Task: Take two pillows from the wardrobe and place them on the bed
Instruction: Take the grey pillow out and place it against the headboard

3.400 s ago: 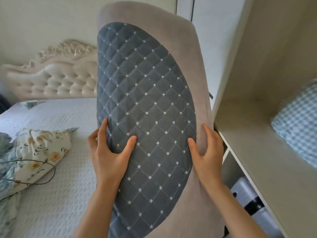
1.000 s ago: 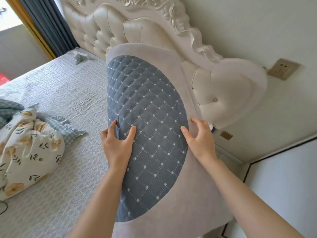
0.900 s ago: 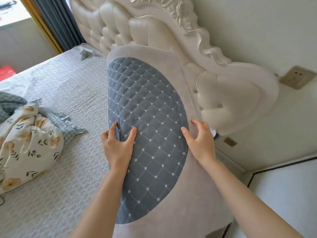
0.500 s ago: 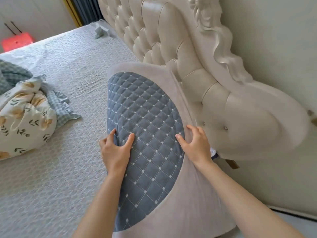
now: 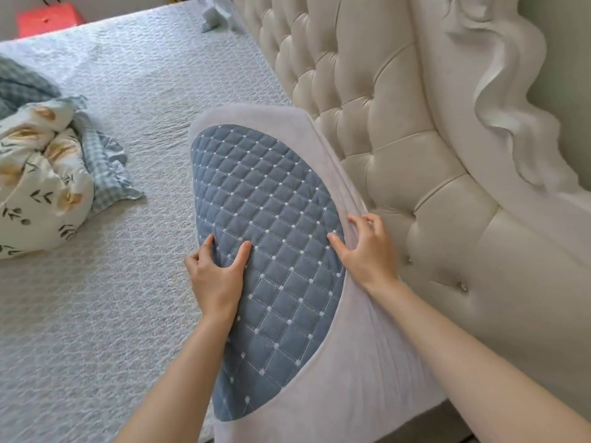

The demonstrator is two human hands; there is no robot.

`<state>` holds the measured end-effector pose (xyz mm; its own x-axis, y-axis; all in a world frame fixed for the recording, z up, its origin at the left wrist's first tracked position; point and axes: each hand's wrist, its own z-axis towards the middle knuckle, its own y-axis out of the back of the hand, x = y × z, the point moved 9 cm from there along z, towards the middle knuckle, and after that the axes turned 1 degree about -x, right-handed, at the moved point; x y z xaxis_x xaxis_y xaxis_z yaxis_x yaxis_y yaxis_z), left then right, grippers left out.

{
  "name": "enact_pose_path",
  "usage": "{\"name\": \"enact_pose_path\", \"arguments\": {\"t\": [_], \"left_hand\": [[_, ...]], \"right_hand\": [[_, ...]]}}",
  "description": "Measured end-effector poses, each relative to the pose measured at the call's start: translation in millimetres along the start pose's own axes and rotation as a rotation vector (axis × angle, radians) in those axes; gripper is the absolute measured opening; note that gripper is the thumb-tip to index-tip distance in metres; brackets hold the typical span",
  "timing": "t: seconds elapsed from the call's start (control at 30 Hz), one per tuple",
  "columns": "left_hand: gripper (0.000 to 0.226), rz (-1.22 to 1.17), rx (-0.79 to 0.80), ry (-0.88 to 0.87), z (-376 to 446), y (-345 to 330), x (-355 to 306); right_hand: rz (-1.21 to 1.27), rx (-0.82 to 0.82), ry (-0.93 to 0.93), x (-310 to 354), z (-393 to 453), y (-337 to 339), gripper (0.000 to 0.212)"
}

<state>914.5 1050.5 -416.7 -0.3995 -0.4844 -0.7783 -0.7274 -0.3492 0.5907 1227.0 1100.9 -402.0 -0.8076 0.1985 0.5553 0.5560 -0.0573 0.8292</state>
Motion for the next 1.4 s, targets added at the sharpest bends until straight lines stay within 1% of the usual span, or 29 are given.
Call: {"name": "enact_pose_path", "arguments": {"t": [0.1, 0.2, 0.23, 0.27, 0.3, 0.33, 0.4, 0.43, 0.47, 0.5, 0.53, 0.6, 0.67, 0.77, 0.83, 0.9, 0.93, 0.97, 1.0, 1.03, 1.07, 1.1, 1.13, 1.17, 1.2, 1.23, 1.3, 1.4], "left_hand": [[0.085, -0.052, -0.013, -0.013, 34, -30, -1], [0.084, -0.159, -0.045, 0.004, 70, -58, 0], [0.086, -0.136, -0.010, -0.011, 82, -73, 3], [0.091, -0.064, 0.082, -0.026, 92, -92, 8], [0.097, 0.009, 0.223, -0.026, 99, -115, 16], [0.103, 0.063, 0.390, -0.003, 100, -141, 28], [0.106, 0.127, 0.711, 0.108, 86, -185, 56], [0.107, 0.163, 0.823, 0.152, 75, -202, 72], [0.110, 0.216, 0.878, 0.157, 66, -212, 86], [0.113, 0.276, 0.886, 0.132, 58, -218, 99], [0.115, 0.313, 0.859, 0.091, 54, -220, 106], [0.116, 0.277, 0.789, 0.051, 51, -218, 116], [0.113, 0.212, 0.754, 0.034, 50, -215, 120], [0.114, 0.200, 0.695, 0.016, 48, -212, 119], [0.118, 0.174, 0.629, 0.059, 45, -207, 120], [0.120, 0.083, 0.570, 0.177, 40, -203, 129], [0.120, 0.036, 0.555, 0.251, 35, -202, 135], [0.118, -0.002, 0.553, 0.329, 29, -202, 142], [0.116, -0.029, 0.559, 0.403, 21, -203, 147], [0.114, -0.052, 0.568, 0.467, 13, -205, 152], [0.111, -0.081, 0.575, 0.522, 6, -206, 157], [0.109, -0.115, 0.579, 0.573, 0, -207, 160], [0.106, -0.146, 0.581, 0.614, -5, -208, 162], [0.104, -0.163, 0.581, 0.634, -8, -209, 163], [0.103, -0.163, 0.579, 0.630, -9, -210, 164], [0.103, -0.156, 0.573, 0.607, -8, -211, 163], [0.101, -0.156, 0.556, 0.542, -2, -212, 159], [0.100, -0.163, 0.533, 0.484, 5, -214, 155]], "right_hand": [[-0.026, -0.037, 0.031, 1, 46, -12, 0.060], [-0.012, -0.084, 0.076, -3, 90, -26, 0.056], [-0.007, -0.091, 0.102, -5, 103, -32, 0.053], [-0.026, -0.083, 0.140, -8, 113, -40, 0.050], [-0.072, -0.052, 0.185, -12, 122, -52, 0.048], [-0.130, 0.012, 0.219, -18, 127, -68, 0.048], [-0.270, 0.239, 0.236, -39, 123, -111, 0.054], [-0.360, 0.361, 0.225, -54, 115, -133, 0.059], [-0.434, 0.437, 0.213, -67, 105, -150, 0.064], [-0.471, 0.445, 0.206, -77, 96, -160, 0.066], [-0.470, 0.400, 0.204, -83, 90, -162, 0.066], [-0.418, 0.317, 0.202, -88, 79, -156, 0.064], [-0.394, 0.289, 0.199, -93, 69, -151, 0.061], [-0.384, 0.277, 0.169, -101, 51, -141, 0.059], [-0.373, 0.247, 0.123, -109, 38, -130, 0.056], [-0.367, 0.189, 0.045, -117, 21, -116, 0.056], [-0.347, 0.148, -0.025, -124, 12, -110, 0.058], [-0.289, 0.098, -0.144, -136, 2, -103, 0.063], [-0.172, 0.055, -0.340, -155, -10, -99, 0.074], [-0.001, 0.038, -0.604, -177, -25, -101, 0.088], [0.209, 0.060, -0.889, -196, -45, -111, 0.101], [0.447, 0.109, -1.138, -205, -66, -127, 0.107], [0.686, 0.163, -1.312, -203, -79, -145, 0.104], [0.907, 0.193, -1.402, -196, -84, -159, 0.096], [1.057, 0.190, -1.422, -189, -81, -167, 0.086], [1.110, 0.171, -1.402, -184, -76, -170, 0.078], [1.053, 0.132, -1.355, -179, -68, -169, 0.068], [1.013, 0.140, -1.335, -175, -64, -169, 0.061]]}}
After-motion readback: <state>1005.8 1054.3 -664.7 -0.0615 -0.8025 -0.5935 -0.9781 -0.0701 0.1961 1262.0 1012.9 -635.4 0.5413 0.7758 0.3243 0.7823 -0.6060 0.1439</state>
